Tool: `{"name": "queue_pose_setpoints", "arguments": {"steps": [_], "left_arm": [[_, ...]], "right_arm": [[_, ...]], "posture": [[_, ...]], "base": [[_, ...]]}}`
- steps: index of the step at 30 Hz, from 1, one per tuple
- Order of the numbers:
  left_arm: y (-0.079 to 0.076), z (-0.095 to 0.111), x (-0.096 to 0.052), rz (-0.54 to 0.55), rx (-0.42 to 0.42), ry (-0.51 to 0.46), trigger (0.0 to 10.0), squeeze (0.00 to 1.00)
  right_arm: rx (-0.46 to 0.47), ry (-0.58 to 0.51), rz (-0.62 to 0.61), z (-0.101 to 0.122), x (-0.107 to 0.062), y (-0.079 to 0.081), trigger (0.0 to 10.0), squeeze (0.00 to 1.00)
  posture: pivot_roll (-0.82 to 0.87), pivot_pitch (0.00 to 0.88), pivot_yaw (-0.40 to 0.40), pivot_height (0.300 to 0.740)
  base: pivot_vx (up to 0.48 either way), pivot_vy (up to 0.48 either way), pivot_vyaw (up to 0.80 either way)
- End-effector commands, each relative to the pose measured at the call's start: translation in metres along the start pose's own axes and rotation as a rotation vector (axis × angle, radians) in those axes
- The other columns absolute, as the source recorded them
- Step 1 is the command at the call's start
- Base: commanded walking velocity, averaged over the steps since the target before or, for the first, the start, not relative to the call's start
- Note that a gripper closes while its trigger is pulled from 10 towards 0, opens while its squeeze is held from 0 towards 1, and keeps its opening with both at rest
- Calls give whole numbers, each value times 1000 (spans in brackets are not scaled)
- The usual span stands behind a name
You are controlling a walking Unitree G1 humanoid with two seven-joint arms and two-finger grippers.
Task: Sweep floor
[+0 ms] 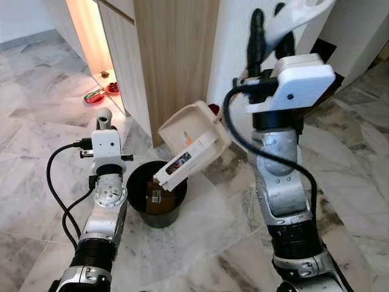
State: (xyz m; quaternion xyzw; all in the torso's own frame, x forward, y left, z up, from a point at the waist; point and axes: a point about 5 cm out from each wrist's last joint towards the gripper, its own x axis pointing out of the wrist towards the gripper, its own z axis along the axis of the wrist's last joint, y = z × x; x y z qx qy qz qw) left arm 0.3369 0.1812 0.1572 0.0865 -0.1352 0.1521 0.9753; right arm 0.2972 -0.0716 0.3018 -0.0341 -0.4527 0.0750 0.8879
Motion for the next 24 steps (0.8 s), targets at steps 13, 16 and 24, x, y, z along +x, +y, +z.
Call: {"name": "queue_pose_setpoints", "arguments": {"steps": [13, 16, 24], "left_arm": [[-3, 9, 2, -6, -14, -50, 10000, 0], [-3, 9, 1, -7, -16, -50, 10000, 0], [-3, 8, 1, -10, -17, -48, 10000, 0]], "right_arm": [[-14, -169, 58, 29, 2, 10, 10000, 0], [-24, -173, 72, 29, 1, 13, 10000, 0], [-132, -114, 29, 20, 2, 4, 10000, 0]], "posture": [[-11, 110, -54, 740], [-11, 110, -54, 740], [-15, 111, -55, 740]], "base": [[0, 0, 0], [0, 0, 0], [0, 0, 0]]}}
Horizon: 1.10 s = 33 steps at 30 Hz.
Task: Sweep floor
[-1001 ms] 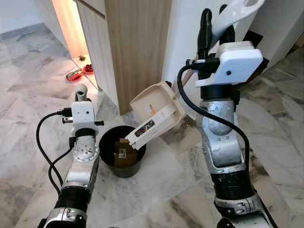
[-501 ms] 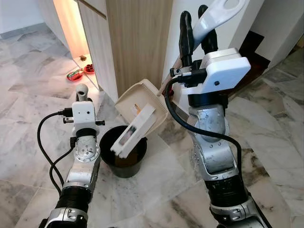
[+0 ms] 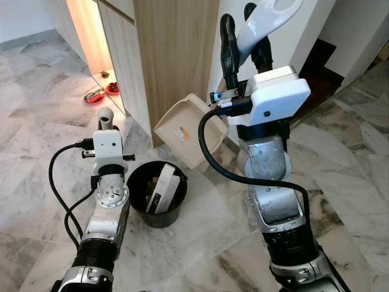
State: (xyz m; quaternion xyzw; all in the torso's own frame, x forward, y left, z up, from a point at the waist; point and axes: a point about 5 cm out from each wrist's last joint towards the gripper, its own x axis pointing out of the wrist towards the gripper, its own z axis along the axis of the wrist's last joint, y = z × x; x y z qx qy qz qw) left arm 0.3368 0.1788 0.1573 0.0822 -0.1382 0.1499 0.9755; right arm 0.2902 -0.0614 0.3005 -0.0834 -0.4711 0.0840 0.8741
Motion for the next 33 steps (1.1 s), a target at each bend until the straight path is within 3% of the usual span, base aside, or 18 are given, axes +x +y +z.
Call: {"name": "queue_pose_setpoints", "arguments": {"steps": [1, 5, 9, 11, 15, 17, 18, 21, 28, 33], "left_arm": [[-2, 7, 2, -11, -7, -39, 10000, 0], [-3, 5, 1, -22, -6, -30, 10000, 0], [0, -1, -2, -27, 3, -12, 10000, 0], [0, -2, -3, -26, 3, -10, 10000, 0], [1, -5, -4, -33, 7, 1, 10000, 0], [1, -6, -5, -36, 5, 6, 10000, 0], [0, -9, -7, -46, 8, 11, 10000, 0], [2, -16, -11, -56, 5, 34, 10000, 0], [4, -27, -19, -73, -47, 79, 10000, 0], [0, -32, -24, -75, -58, 103, 10000, 0]], "right_arm": [[-113, -12, -78, 4, 4, -19, 10000, 0], [-167, 67, -133, -12, -3, -38, 10000, 0], [-198, 245, -216, -40, -31, -66, 10000, 0], [-199, 273, -236, -44, -36, -70, 10000, 0], [-200, 488, -336, -76, -79, -92, 10000, 0], [-195, 521, -371, -81, -88, -97, 10000, 0], [-135, 588, -427, -90, -102, -101, 10000, 0], [-82, 660, -498, -101, -123, -110, 10000, 0], [-70, 710, -476, -111, -143, -112, 10000, 0], [15, 750, -541, -120, -158, -117, 10000, 0]], "posture": [[-13, 110, -55, 740], [-15, 113, -54, 740], [-16, 115, -52, 740], [-15, 116, -52, 740], [-20, 115, -46, 740], [-20, 115, -46, 740], [-17, 113, -42, 740], [-19, 112, -40, 740], [-25, 107, -33, 740], [-32, 104, -43, 740]], "base": [[0, 0, 0], [0, 0, 0], [0, 0, 0], [0, 0, 0], [0, 0, 0], [0, 0, 0], [0, 0, 0], [0, 0, 0], [0, 0, 0], [0, 0, 0]]}}
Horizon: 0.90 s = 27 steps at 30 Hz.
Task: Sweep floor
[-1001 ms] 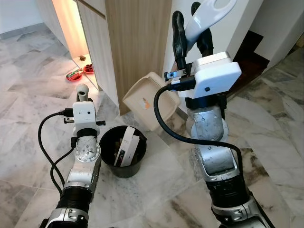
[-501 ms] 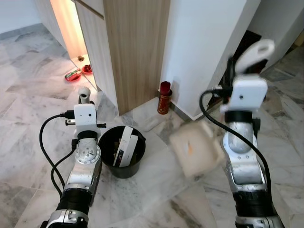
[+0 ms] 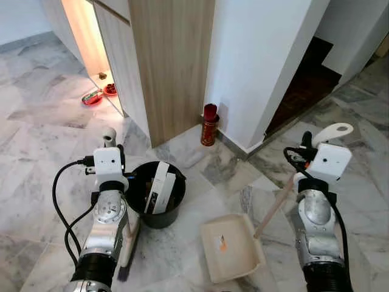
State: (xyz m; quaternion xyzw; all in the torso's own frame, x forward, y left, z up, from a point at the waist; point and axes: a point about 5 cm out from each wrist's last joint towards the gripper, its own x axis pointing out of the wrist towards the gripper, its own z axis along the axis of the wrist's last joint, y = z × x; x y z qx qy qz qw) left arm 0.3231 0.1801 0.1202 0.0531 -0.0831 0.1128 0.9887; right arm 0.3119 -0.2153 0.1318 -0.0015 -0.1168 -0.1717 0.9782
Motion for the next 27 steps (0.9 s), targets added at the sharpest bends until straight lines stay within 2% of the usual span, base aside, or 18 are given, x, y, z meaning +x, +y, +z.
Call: {"name": "queue_pose_setpoints", "arguments": {"steps": [1, 11, 27], "left_arm": [[-1, -1, -1, 2, -8, -10, 10000, 0], [-13, 3, 3, -41, -34, -26, 10000, 0], [-14, 3, 4, -53, -35, -37, 10000, 0]], "right_arm": [[57, -9, -26, 1, 2, -4, 10000, 0], [110, 1, 19, -6, 1, 5, 10000, 0], [113, -6, 46, -9, -2, 11, 10000, 0]], "posture": [[-35, 103, -41, 740], [-56, 85, -27, 740], [-52, 71, -16, 740]], "base": [[0, 0, 0], [-97, 0, 0], [-211, 0, 0]]}}
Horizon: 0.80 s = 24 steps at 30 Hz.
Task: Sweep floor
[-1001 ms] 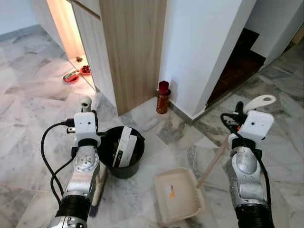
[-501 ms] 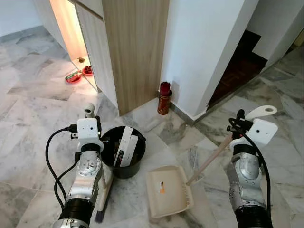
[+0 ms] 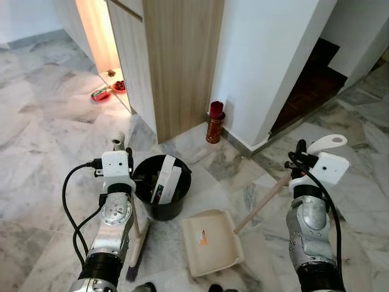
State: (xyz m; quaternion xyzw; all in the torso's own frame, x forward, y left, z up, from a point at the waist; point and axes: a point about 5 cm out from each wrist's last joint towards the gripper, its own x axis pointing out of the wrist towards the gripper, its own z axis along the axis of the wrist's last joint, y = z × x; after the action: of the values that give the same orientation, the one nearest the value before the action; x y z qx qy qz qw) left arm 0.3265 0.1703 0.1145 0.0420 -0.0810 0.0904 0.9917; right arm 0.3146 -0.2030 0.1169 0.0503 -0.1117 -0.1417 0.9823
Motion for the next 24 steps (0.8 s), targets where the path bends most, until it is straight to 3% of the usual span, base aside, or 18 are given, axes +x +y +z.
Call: {"name": "queue_pose_setpoints", "arguments": {"steps": [1, 18, 24], "left_arm": [[-3, 8, 4, -10, -9, -44, 10000, 0], [-2, 12, 5, 3, -6, -66, 10000, 0], [-2, 14, 6, 4, -6, -71, 10000, 0]], "right_arm": [[5, -35, 1, 6, 3, 0, 10000, 0], [6, -37, 11, 6, 5, 1, 10000, 0], [6, -33, 9, 5, 6, 1, 10000, 0]], "posture": [[-50, 73, -18, 740], [-36, 104, -31, 740], [-36, 113, -30, 740]], "base": [[-240, 0, 0], [0, 0, 0], [-281, 0, 0]]}}
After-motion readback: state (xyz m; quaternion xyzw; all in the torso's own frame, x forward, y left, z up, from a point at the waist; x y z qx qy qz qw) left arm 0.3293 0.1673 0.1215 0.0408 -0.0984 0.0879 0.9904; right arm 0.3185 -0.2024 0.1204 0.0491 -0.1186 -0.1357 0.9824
